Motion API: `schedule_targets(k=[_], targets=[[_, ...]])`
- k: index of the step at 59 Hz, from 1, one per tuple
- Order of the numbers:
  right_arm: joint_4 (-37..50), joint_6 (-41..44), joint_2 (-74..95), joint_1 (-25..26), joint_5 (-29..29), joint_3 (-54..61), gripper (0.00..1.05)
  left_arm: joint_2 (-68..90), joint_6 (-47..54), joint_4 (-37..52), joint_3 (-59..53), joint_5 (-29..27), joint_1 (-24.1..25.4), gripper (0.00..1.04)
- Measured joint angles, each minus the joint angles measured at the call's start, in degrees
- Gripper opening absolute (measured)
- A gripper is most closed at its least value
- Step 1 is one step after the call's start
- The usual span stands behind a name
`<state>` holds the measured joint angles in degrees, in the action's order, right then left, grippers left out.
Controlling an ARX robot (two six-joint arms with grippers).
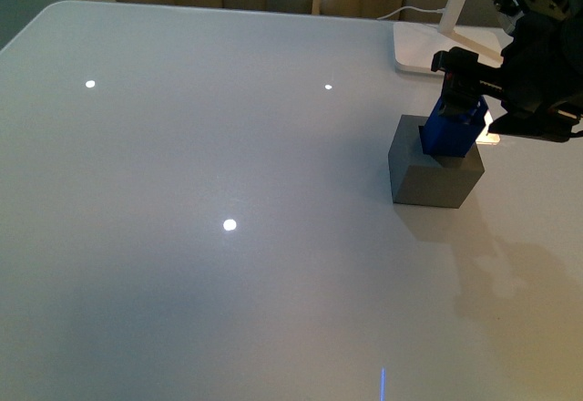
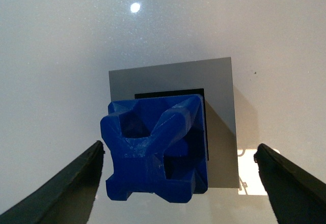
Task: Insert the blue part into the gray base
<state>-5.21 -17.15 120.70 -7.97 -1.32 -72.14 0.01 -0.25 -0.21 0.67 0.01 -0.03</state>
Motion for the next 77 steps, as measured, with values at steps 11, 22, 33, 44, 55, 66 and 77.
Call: schedule_targets(k=[11,22,33,44,55,66,77], targets=[[1.9,0.0,-3.3,0.5,-1.4,2.8,0.96,0.0,0.0,0.0,0.0,0.0,0.0,0.97],[5.5,1.2,-12.8,0.7,-2.1,9.3,0.96,0.0,0.0,0.0,0.0,0.0,0.0,0.97],[8.9,4.3,-24.9,0.6,-1.3,17.0,0.95,0.0,0.0,0.0,0.0,0.0,0.0,0.97],[52.3,13.8,-30.5,1.0,7.7,36.7,0.67,0.0,0.0,0.0,0.0,0.0,0.0,0.97],[63.5,16.0,-39.7,2.9,6.2,49.2,0.30,0.0,0.0,0.0,0.0,0.0,0.0,0.97],[63.2,16.9,-47.0,4.2,4.9,57.1,0.02,0.0,0.0,0.0,0.0,0.0,0.0,0.97],[60.3,16.9,-55.7,7.8,1.6,63.0,0.02,0.0,0.0,0.0,0.0,0.0,0.0,0.97]])
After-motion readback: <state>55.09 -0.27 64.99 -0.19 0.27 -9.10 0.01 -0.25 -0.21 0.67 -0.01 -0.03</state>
